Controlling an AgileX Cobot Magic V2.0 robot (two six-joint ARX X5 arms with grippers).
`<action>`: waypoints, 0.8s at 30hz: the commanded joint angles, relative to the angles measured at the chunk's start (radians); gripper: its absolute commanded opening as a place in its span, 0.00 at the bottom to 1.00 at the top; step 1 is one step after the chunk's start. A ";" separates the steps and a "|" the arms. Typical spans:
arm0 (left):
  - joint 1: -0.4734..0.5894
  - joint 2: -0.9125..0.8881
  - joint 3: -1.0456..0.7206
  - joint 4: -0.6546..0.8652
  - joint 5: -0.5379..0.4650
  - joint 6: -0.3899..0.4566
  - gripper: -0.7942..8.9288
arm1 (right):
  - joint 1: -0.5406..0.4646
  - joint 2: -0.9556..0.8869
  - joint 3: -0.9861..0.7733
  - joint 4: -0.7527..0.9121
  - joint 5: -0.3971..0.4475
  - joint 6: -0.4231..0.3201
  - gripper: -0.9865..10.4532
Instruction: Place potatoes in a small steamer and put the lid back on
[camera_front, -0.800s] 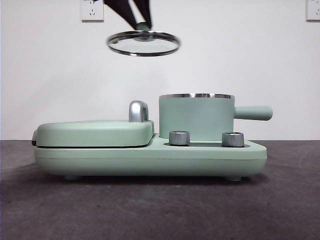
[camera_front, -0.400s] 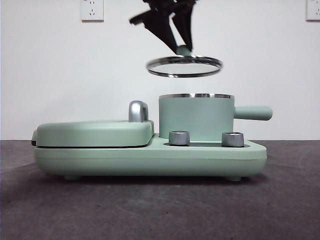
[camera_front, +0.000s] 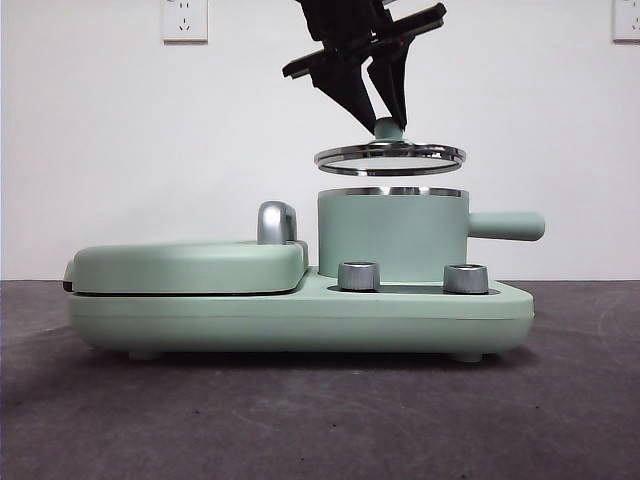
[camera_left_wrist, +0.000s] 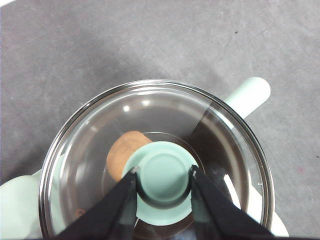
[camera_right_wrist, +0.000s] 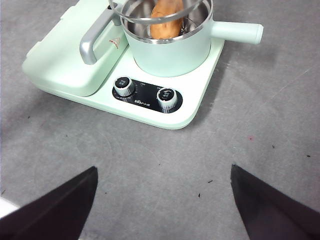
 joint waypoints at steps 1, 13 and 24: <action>-0.009 0.035 0.037 0.023 0.001 0.006 0.10 | 0.008 0.003 0.006 0.006 0.000 0.011 0.46; -0.009 0.046 0.037 0.037 0.000 0.006 0.10 | 0.008 0.003 0.006 0.006 0.000 0.011 0.46; -0.009 0.089 0.037 0.030 0.000 0.006 0.10 | 0.008 0.003 0.006 0.005 0.000 0.011 0.46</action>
